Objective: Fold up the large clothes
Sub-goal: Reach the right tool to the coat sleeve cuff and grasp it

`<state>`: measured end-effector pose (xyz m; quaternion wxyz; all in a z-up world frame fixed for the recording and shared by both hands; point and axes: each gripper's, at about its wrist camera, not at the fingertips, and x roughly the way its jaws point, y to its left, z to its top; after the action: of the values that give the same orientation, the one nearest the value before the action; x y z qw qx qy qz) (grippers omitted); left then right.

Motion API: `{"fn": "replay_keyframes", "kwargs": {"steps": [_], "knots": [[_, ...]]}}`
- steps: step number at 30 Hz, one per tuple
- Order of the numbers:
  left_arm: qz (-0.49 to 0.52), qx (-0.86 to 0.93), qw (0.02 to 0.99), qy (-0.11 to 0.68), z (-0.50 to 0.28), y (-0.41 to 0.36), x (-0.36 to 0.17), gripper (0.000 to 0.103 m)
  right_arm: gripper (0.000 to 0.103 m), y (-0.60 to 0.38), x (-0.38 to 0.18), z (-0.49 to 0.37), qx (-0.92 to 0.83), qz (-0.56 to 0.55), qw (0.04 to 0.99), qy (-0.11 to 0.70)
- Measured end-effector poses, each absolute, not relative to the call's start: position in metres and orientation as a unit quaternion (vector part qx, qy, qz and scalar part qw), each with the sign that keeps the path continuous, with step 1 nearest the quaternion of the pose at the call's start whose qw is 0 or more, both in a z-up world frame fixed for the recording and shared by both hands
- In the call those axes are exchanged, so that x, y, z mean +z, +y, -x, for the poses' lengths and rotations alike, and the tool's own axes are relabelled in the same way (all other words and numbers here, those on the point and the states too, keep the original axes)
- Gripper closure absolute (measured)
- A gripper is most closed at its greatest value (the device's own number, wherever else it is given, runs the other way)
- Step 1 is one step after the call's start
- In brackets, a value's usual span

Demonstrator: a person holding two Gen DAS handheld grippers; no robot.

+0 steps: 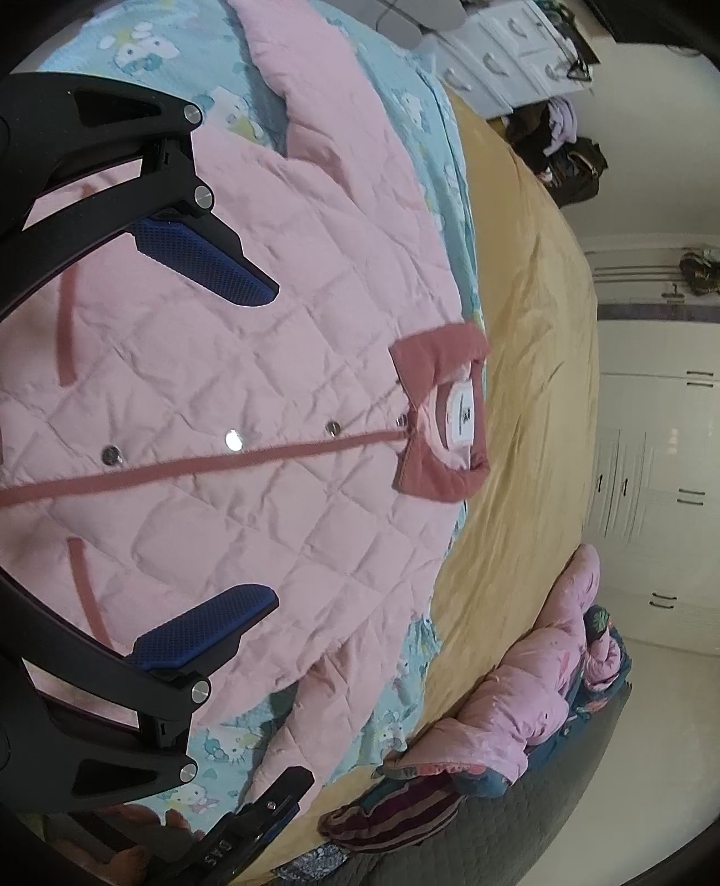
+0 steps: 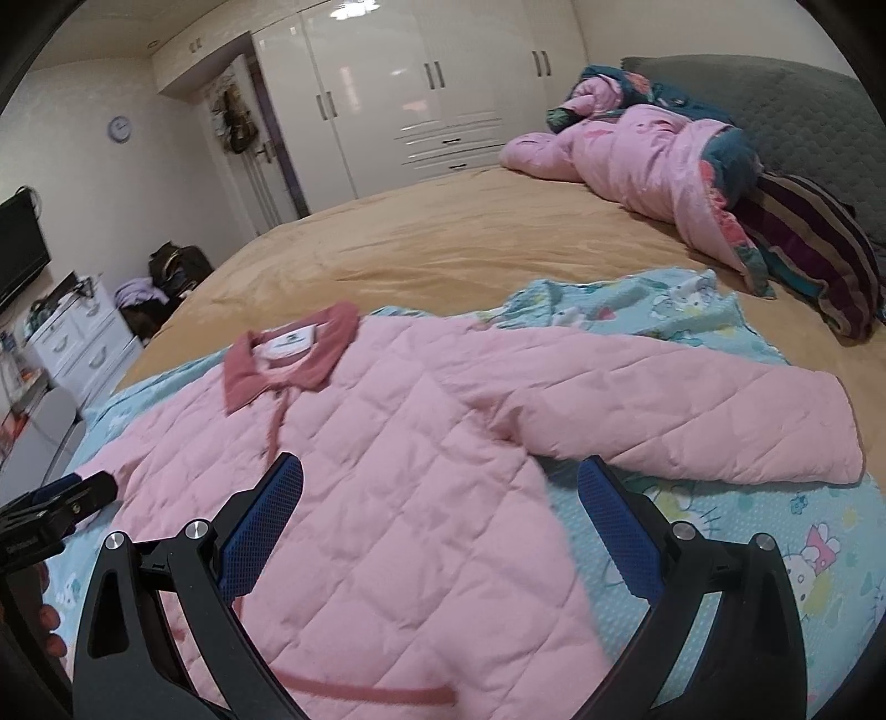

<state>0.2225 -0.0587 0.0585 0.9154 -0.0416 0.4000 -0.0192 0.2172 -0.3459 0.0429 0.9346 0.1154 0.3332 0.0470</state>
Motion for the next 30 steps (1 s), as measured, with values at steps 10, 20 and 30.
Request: {"fn": "replay_keyframes", "kwargs": {"steps": [10,20,30], "knots": [[0.025,-0.038,0.911,0.41,-0.262,-0.085,0.048,0.008,0.004,-0.396,0.022,-0.244,-0.013,-0.146,0.928,0.343],[0.012,-0.042,0.904,0.425,-0.289,-0.104,0.033,0.008,0.004,-0.44,-0.006,-0.261,-0.058,-0.177,0.914,0.36],[0.006,-0.045,0.893,0.447,-0.305,-0.118,0.007,0.008,0.004,-0.514,-0.054,-0.269,-0.13,-0.289,0.866,0.387]]}}
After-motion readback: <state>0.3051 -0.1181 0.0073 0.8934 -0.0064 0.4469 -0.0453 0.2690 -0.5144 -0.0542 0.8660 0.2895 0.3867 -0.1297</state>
